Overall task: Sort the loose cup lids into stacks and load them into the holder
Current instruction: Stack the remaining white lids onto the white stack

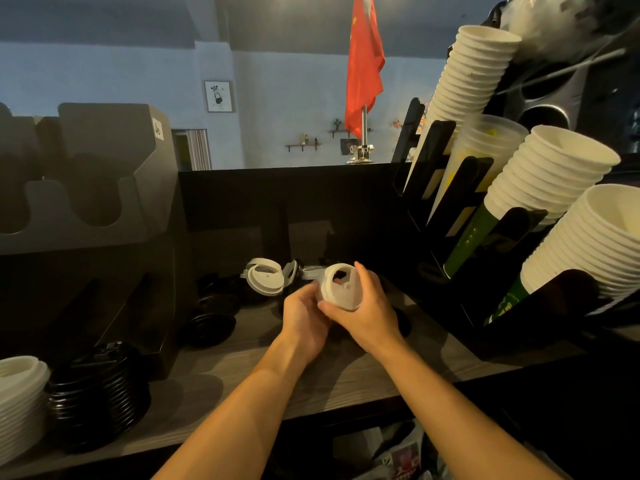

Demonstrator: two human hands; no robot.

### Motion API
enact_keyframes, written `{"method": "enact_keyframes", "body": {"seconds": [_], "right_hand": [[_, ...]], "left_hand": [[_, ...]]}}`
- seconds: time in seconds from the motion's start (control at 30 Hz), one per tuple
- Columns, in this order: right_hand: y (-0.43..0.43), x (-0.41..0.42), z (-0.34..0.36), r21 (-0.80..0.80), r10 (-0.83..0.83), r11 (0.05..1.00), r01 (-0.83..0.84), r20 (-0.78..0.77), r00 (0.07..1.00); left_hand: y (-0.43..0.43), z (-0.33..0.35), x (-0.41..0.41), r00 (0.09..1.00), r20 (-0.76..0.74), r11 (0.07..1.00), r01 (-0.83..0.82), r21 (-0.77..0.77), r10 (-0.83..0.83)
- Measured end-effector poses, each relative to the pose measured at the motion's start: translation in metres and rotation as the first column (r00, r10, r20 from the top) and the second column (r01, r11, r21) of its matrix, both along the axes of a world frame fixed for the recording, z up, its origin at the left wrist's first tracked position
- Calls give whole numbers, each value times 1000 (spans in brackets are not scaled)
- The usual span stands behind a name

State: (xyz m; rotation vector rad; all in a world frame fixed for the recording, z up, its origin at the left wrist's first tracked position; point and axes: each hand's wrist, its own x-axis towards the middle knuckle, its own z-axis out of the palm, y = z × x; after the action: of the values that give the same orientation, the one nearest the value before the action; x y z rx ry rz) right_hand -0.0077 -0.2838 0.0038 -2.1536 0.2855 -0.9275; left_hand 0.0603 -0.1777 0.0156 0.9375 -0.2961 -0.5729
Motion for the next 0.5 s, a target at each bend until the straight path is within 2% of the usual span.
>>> {"method": "enact_keyframes", "body": {"seconds": [0.13, 0.37, 0.5], "right_hand": [[-1, -2, 0, -47, -46, 998, 49, 59, 997], [3, -5, 5, 129, -95, 988, 80, 113, 989], [2, -5, 6, 166, -86, 984, 63, 131, 988]], "left_hand": [[1, 1, -1, 999, 39, 1000, 2, 30, -3], [0, 0, -3, 998, -36, 998, 54, -28, -55], [-3, -3, -2, 997, 5, 998, 70, 5, -70]]}}
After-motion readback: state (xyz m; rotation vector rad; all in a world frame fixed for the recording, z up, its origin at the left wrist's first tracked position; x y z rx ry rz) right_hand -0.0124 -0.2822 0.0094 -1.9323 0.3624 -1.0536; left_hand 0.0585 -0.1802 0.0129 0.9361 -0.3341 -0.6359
